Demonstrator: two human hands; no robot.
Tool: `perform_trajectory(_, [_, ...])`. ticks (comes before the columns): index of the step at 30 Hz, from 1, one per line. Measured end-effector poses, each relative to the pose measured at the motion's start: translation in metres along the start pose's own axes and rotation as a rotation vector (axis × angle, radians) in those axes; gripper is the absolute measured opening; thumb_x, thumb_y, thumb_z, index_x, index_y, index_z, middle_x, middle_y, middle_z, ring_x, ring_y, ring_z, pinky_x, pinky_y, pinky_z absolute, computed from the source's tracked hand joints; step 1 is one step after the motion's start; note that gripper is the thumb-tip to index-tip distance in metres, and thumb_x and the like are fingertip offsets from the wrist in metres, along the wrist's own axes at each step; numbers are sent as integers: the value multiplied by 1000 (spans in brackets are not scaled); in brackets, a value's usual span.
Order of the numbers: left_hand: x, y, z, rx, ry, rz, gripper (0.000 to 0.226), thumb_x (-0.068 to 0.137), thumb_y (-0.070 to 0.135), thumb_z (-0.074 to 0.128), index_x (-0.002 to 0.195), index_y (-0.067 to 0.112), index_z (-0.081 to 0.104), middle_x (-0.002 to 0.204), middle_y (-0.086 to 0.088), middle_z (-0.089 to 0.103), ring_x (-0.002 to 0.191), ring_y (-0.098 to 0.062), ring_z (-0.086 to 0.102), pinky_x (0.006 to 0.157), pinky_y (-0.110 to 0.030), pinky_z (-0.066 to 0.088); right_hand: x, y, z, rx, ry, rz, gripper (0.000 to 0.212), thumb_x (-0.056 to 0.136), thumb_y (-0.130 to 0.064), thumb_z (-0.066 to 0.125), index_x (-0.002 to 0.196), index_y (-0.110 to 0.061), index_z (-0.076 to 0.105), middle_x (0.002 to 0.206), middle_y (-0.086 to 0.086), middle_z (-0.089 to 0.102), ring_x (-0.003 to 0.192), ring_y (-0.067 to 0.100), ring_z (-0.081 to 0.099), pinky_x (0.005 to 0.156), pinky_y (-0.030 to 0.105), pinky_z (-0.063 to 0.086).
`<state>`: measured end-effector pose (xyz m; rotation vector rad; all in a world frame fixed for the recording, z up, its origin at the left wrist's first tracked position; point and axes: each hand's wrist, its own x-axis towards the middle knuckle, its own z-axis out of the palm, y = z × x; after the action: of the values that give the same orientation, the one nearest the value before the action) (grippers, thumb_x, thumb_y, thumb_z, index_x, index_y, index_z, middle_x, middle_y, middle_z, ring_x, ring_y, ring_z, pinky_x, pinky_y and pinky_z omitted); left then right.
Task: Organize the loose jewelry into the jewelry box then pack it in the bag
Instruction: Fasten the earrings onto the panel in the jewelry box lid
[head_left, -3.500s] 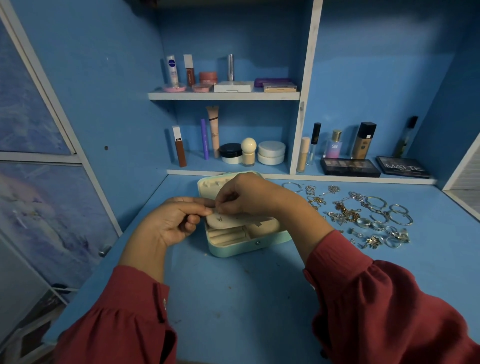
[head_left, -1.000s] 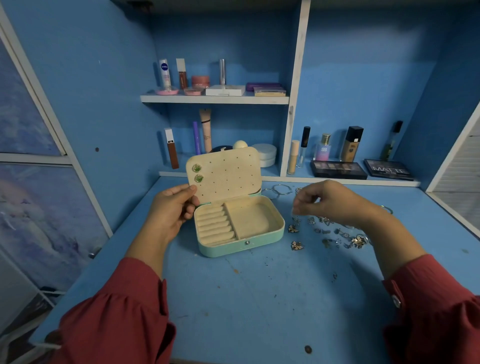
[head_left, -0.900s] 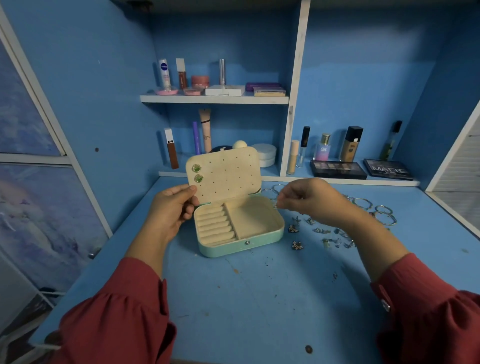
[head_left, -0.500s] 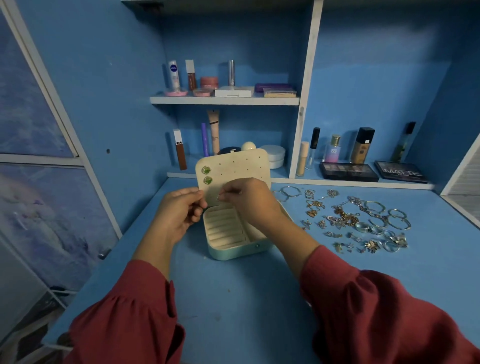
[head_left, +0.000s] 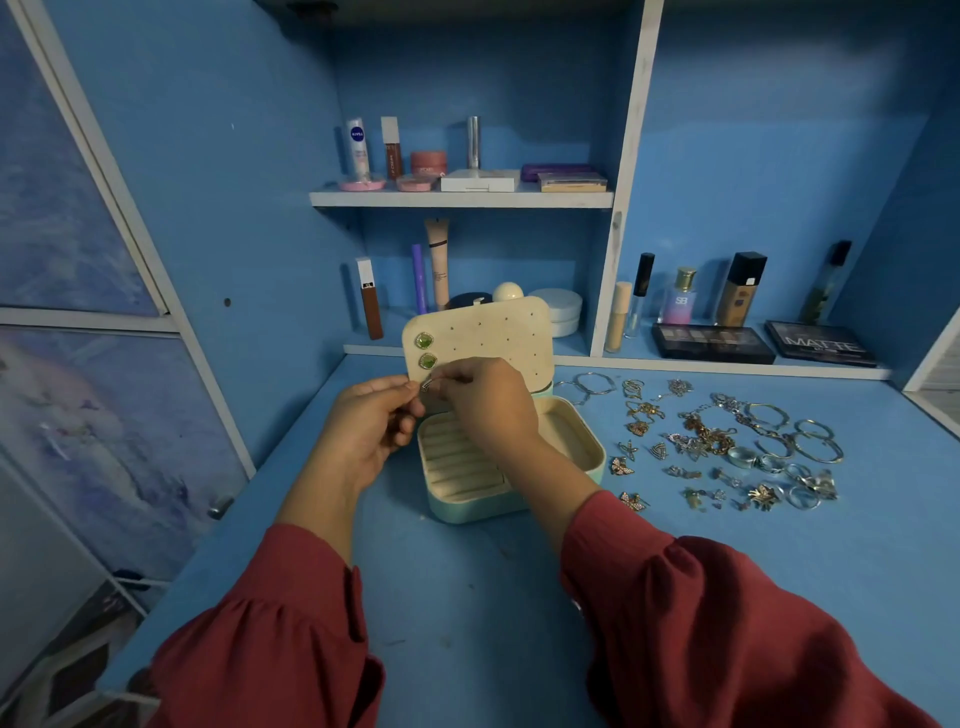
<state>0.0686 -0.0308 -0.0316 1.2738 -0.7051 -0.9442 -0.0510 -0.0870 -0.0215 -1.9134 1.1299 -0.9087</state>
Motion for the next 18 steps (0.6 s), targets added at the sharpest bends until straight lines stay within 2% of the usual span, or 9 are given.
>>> perform_trajectory(4, [-1, 1, 0, 9, 4, 1, 9, 92, 5, 57, 95, 5, 65, 53, 0, 57, 42, -6, 43, 36, -16, 33, -1, -3, 1, -45, 8, 5, 19, 90, -25, 59, 102, -25, 74, 101, 0, 71, 93, 20, 62, 78, 31, 49])
perform_trajectory(9, [-2, 2, 0, 17, 4, -3, 12, 92, 5, 56, 100, 3, 66, 61, -3, 65, 43, -6, 47, 38, -17, 35, -4, -7, 2, -94, 67, 11, 18, 88, -21, 57, 96, -24, 74, 94, -1, 71, 87, 20, 62, 67, 28, 43])
perform_trajectory(12, [-2, 4, 1, -5, -7, -26, 14, 91, 2, 53, 98, 3, 66, 71, -9, 71, 45, -6, 49, 38, -16, 34, -4, -6, 1, -109, 87, 15, 14, 87, -25, 61, 92, -21, 73, 90, 0, 71, 85, 21, 62, 69, 30, 47])
perform_trajectory(18, [-5, 8, 2, -183, 6, -140, 22, 88, 0, 42, 94, 2, 64, 68, -7, 71, 42, -4, 50, 36, -13, 33, -6, -8, -4, -63, 85, 33, 16, 82, -25, 59, 88, -23, 73, 87, -5, 71, 82, 16, 63, 71, 30, 51])
